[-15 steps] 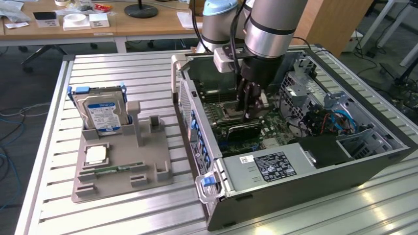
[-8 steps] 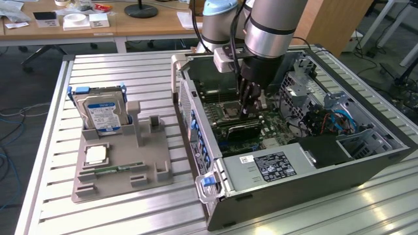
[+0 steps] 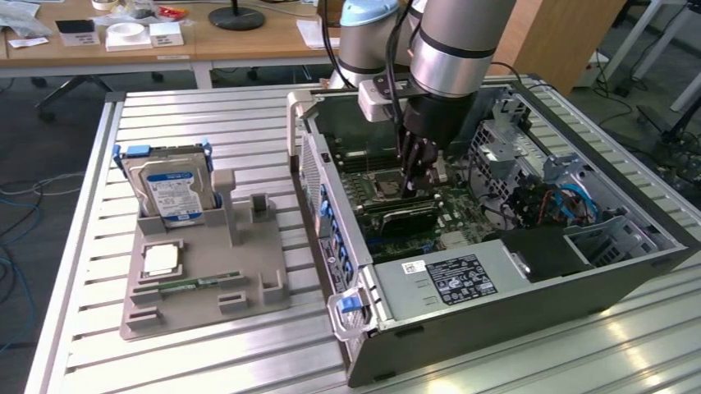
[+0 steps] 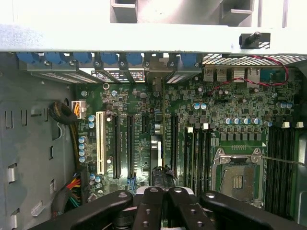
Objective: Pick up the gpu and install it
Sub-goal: 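Press down on the gpu until it lock into place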
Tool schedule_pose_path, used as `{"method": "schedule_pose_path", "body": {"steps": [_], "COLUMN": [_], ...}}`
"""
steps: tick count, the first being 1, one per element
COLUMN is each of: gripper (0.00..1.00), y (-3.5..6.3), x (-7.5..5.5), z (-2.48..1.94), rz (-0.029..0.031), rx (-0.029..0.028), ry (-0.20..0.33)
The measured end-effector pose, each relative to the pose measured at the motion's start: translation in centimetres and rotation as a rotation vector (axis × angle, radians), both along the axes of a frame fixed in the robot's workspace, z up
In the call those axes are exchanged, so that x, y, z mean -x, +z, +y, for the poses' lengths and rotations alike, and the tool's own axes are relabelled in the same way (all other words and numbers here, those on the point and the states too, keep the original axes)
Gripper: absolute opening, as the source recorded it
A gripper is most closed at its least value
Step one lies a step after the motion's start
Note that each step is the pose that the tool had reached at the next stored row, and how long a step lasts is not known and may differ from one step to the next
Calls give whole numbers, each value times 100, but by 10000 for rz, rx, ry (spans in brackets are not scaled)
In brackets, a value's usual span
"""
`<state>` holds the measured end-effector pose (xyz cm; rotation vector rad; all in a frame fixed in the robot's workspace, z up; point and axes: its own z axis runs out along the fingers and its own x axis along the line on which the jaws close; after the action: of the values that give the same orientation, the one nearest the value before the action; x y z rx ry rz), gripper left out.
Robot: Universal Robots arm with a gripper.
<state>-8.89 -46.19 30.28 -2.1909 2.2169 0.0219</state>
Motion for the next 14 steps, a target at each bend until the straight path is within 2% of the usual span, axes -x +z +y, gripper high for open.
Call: {"method": "schedule_pose_path", "body": {"steps": [14], "gripper": [11], "y": [-15], "x": [-35], "z": [0], "rz": [1], "rx": [0], "ry": [0]}}
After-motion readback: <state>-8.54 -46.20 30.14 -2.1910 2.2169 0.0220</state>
